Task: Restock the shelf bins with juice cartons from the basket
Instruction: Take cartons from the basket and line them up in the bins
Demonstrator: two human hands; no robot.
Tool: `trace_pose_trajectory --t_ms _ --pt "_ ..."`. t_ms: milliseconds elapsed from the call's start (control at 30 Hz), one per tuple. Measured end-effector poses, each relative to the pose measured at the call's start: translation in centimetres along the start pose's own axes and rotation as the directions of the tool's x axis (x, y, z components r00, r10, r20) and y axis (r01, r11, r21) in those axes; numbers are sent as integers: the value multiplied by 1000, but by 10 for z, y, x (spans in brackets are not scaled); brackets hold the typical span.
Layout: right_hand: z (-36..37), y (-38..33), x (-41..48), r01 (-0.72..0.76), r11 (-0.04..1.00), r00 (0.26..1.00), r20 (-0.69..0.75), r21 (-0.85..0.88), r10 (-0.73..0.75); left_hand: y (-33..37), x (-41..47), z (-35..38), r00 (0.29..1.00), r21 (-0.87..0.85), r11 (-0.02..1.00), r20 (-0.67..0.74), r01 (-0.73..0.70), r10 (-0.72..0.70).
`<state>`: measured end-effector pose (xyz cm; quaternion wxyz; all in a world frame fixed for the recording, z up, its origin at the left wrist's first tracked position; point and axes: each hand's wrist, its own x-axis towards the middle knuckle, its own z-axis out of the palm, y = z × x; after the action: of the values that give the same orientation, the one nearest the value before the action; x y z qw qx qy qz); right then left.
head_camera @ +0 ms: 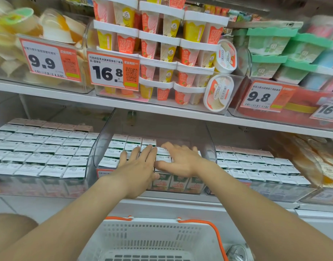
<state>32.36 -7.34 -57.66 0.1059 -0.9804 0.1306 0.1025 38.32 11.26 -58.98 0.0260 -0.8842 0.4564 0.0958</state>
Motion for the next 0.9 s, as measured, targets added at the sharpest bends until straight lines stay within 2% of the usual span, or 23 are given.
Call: trace_pose_trajectory --t_ms 133,300,400,467,533,600,667,700,733,800,900 --pt "1 4 0 16 1000 1000 -5 -21 -16 -1 2 1 1000 -13 1000 -18 1 -1" --pt "7 -3 -7 19 998 1000 -15 -53 -20 -5 -2 0 996 -111 994 -82 7 -17" --pt "17 -23 -13 74 990 985 -145 -120 -92 -11 -19 -7 987 -80 997 -164 -10 -4" --pt "22 -44 -17 117 983 940 -304 -144 -157 -21 -34 -17 963 -57 998 -269 -22 6" --pt "24 -69 -22 186 977 859 -466 -101 -211 -36 -49 -28 916 -83 996 -400 -15 -19" --pt "25 -97 -30 274 958 769 -578 -87 -272 -56 -63 -32 844 -158 987 -532 -15 -72" --pt "27 -126 -37 367 924 696 -628 -104 -347 -80 -76 -34 755 -250 967 -624 52 -202" --pt "29 -140 -40 412 904 671 -634 -111 -384 -93 -83 -34 727 -287 952 -629 111 -275" --pt "31 -154 -41 448 885 652 -633 -123 -418 -107 -91 -32 730 -315 932 -594 176 -339" --pt "39 -183 -41 479 862 627 -622 -167 -469 -135 -109 -32 787 -320 904 -462 282 -409" --pt "61 -222 -30 415 857 629 -584 -306 -513 -177 -138 -29 853 -261 910 -335 324 -400"
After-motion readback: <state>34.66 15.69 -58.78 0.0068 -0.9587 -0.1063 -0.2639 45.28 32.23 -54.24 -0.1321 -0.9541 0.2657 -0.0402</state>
